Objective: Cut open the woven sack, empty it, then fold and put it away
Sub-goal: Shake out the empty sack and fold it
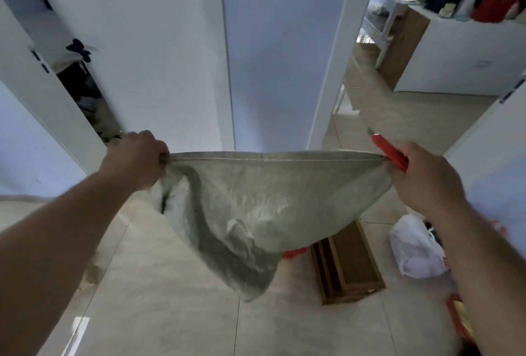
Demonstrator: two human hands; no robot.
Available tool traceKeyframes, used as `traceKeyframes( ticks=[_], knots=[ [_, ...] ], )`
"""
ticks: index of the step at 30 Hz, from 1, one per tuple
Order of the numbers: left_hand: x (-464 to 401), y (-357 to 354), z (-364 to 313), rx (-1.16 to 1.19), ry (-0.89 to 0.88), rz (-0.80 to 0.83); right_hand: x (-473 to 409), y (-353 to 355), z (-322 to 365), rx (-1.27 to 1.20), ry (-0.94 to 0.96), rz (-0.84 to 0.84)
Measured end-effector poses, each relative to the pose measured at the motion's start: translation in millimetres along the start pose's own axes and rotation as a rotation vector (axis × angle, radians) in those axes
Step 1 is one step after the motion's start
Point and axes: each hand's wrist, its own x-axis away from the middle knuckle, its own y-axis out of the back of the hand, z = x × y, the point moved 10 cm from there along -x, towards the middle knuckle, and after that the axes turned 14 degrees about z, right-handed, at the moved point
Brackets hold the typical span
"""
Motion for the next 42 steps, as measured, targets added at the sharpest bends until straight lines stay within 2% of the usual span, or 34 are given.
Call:
traceKeyframes(
  ticks=[2, 4, 5, 7, 9, 11, 13, 17, 19, 23, 27, 30, 33, 36, 39, 42],
  knots=[
    [0.0, 6.0, 4.5, -0.248, 0.028, -0.070, -1.8, 5.6, 7.2, 0.095, 0.051, 0.038],
    [4.6, 10.8, -2.8, -0.330, 0.070, -0.070, -2.2, 5.8, 15.1, 0.173, 0.061, 0.093],
    [5.0, 11.3, -2.0, -0.253, 0.116, -0.051, -1.6, 5.2, 15.6, 0.206, 0.040, 0.128],
    [0.4, 8.6, 9.2, 0.071, 0.174, -0.056, 0.1, 4.8, 12.5, 0.196, -0.007, 0.195],
    [-6.0, 1.3, 23.7, 0.465, 0.177, -0.058, 5.0, 8.7, 8.7, 0.056, -0.037, 0.234],
    [-2.6, 6.5, 30.7, 0.698, 0.146, -0.141, 11.2, 17.0, 7.9, -0.069, -0.030, 0.215],
    [9.6, 25.1, 33.4, 0.804, 0.124, -0.251, 18.8, 32.5, 8.7, -0.066, 0.004, 0.122],
    [38.2, 69.2, 37.6, 1.072, 0.109, -0.421, 52.1, 86.0, 13.9, -0.108, 0.065, -0.217],
    [47.7, 92.3, 41.6, 1.116, 0.128, -0.498, 68.4, 112.1, 18.5, -0.172, 0.096, -0.352],
    [52.0, 124.6, 53.3, 1.159, 0.176, -0.540, 91.3, 150.3, 41.9, -0.300, 0.210, -0.456],
    [40.6, 133.8, 69.9, 1.298, 0.168, -0.527, 114.2, 171.9, 71.3, -0.375, 0.405, -0.396],
    [29.9, 141.7, 89.5, 1.314, 0.173, -0.504, 133.8, 193.9, 82.8, -0.475, 0.503, -0.383],
    [17.0, 151.0, 102.3, 1.330, 0.143, -0.464, 139.7, 199.1, 96.2, -0.804, 0.647, -0.163],
    [45.0, 182.6, 82.2, 1.364, 0.053, -0.447, 135.0, 198.3, 106.0, -1.031, 0.731, 0.020],
    [60.3, 213.2, 39.1, 1.202, -0.115, -0.318, 131.6, 200.8, 116.6, -1.081, 0.780, 0.074],
    [72.3, 223.3, -21.0, 0.939, -0.331, -0.080, 119.9, 192.1, 137.4, -0.974, 0.754, 0.142]
  ],
)
